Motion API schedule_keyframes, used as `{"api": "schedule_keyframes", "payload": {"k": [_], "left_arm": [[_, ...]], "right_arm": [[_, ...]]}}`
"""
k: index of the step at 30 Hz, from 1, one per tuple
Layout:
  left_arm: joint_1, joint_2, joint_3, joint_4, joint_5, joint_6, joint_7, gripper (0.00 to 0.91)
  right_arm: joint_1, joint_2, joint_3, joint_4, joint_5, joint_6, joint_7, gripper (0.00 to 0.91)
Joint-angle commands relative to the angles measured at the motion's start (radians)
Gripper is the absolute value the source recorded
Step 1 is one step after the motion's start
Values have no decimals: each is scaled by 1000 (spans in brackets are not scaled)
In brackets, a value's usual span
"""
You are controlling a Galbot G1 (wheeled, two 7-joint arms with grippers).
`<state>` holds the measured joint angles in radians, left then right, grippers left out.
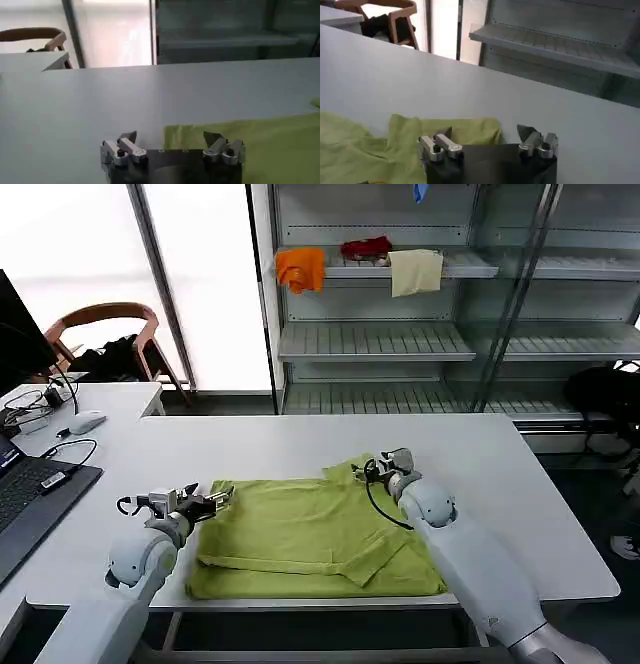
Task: Fold and organize the clothes.
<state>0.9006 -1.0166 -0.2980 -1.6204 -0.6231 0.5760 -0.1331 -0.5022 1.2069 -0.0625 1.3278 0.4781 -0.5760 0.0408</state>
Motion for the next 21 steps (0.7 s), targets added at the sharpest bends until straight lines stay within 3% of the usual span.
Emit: {"api": "schedule_keyframes", "payload": {"k": [1, 3, 15, 21], "left_arm": [[-38, -1, 20, 57, -1, 2, 15, 20], [-34, 2, 22, 52, -2, 3, 21, 20], [-7, 16, 19, -4, 18, 0, 35, 0], [8, 33, 3, -69, -21, -44, 22, 0]], "right_arm": [[10, 7, -3, -23, -4, -3, -8, 252], [4, 6, 1, -24, -4, -3, -10, 0], [-11, -8, 1, 20, -1, -2, -14, 0], [-7, -19, 9, 97, 42, 16, 27, 0]]}}
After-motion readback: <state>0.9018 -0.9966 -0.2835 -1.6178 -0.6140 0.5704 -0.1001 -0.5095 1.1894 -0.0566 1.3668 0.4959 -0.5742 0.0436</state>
